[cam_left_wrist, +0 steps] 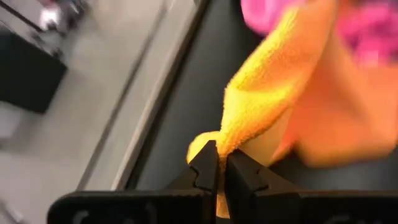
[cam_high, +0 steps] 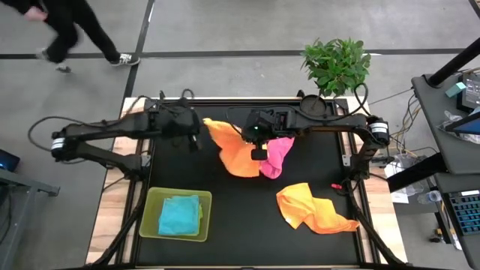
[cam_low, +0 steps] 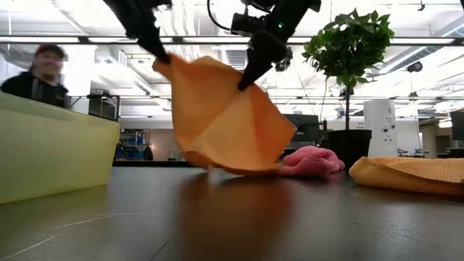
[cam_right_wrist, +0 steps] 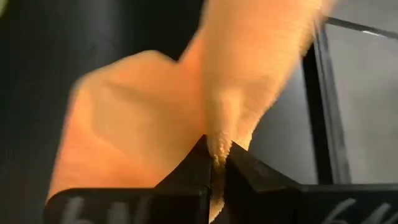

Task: Fold microfiber towels
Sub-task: Fold the left orange microfiber towel

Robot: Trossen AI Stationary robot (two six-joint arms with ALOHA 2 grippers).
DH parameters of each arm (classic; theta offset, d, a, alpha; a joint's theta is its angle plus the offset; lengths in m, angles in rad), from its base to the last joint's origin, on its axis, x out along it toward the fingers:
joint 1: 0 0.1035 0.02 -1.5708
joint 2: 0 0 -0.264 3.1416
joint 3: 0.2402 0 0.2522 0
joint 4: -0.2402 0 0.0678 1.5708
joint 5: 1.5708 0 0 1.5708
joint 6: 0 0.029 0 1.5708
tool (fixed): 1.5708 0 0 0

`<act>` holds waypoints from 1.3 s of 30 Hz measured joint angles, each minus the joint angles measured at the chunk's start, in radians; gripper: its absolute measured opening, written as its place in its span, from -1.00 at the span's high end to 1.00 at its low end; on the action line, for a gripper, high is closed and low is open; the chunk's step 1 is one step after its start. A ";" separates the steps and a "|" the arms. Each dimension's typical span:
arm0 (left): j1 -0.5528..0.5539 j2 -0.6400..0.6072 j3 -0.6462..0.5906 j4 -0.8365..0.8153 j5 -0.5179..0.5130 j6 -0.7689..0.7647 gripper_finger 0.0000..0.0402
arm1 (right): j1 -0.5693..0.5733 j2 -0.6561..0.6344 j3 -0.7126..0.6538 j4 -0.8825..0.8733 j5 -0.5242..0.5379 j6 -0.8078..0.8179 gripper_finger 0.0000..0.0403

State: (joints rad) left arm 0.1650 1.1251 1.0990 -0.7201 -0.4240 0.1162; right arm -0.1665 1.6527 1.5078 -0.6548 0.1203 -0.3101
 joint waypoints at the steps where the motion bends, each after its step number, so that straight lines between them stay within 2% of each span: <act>1: 0.006 -0.025 -0.007 0.016 0.005 0.003 1.00 | -0.003 0.000 -0.001 0.003 -0.007 0.008 0.93; 4: 0.010 -0.078 -0.018 -0.003 0.015 -0.008 1.00 | -0.017 0.000 -0.038 0.035 -0.061 0.076 0.82; 7: 0.009 -0.112 -0.026 -0.062 0.039 -0.078 1.00 | -0.035 0.000 -0.134 0.137 -0.120 0.145 0.65; 10: 0.008 -0.132 -0.054 -0.127 0.110 -0.143 1.00 | -0.045 0.014 -0.247 0.297 -0.121 0.173 0.48; 14: 0.006 -0.142 -0.121 -0.141 0.141 -0.206 1.00 | -0.073 0.033 -0.353 0.456 -0.120 0.214 0.30; 20: 0.006 -0.131 -0.182 -0.136 0.165 -0.242 1.00 | -0.095 0.051 -0.456 0.622 -0.131 0.280 0.20; 24: 0.006 -0.130 -0.185 -0.132 0.167 -0.242 1.00 | -0.096 0.064 -0.486 0.710 -0.267 0.327 0.18; 26: 0.007 -0.131 -0.185 -0.132 0.167 -0.241 1.00 | -0.080 0.064 -0.497 0.742 -0.301 0.337 0.16; 31: 0.007 -0.134 -0.185 -0.122 0.164 -0.242 1.00 | -0.033 0.075 -0.518 0.743 -0.303 0.295 0.12; 36: 0.007 -0.131 -0.185 -0.122 0.163 -0.242 1.00 | -0.002 0.125 -0.520 0.749 -0.164 0.318 0.12; 39: 0.007 -0.131 -0.185 -0.119 0.163 -0.242 1.00 | -0.004 0.159 -0.515 0.770 -0.145 0.340 0.13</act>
State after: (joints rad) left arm 0.1719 0.9939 0.9142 -0.8387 -0.2611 -0.1253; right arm -0.1703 1.8118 0.9932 0.1155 -0.0245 0.0298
